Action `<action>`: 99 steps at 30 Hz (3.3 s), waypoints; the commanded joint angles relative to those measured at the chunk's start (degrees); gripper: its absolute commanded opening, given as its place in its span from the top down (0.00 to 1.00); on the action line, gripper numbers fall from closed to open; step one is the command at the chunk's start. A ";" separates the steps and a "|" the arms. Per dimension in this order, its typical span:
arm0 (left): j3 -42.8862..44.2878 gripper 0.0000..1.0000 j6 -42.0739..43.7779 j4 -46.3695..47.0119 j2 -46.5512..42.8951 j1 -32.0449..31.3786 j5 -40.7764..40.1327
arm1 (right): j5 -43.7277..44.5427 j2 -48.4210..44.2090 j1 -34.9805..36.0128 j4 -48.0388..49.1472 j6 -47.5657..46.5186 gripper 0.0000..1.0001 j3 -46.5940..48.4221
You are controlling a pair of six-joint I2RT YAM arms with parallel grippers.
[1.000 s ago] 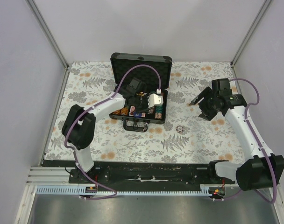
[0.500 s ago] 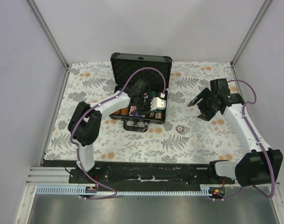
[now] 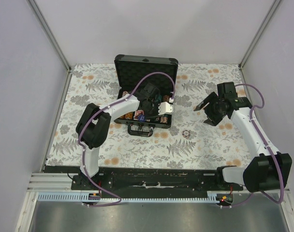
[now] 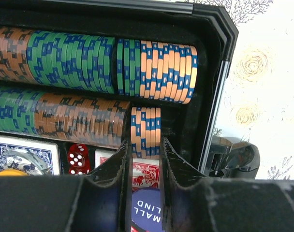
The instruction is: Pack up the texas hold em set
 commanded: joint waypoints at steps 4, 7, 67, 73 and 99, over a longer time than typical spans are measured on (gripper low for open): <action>4.37 0.74 -5.09 2.72 2.00 -0.04 -4.26 | -1.06 0.20 -0.27 2.27 -0.10 0.20 -0.25; 4.37 0.65 -5.27 3.16 2.09 -0.04 -4.61 | -1.15 0.20 -0.36 2.45 -0.10 0.20 -0.60; -16.97 0.10 -25.92 25.65 -29.01 -0.12 -7.14 | 0.34 4.76 5.25 3.33 -13.80 0.37 4.93; -21.90 0.09 -34.35 27.86 -36.66 0.40 -17.60 | 1.31 11.96 14.83 5.08 -17.58 0.44 10.99; -25.77 0.33 -59.06 19.60 -43.97 3.30 -26.94 | 5.09 38.25 34.80 10.36 -30.24 1.00 28.75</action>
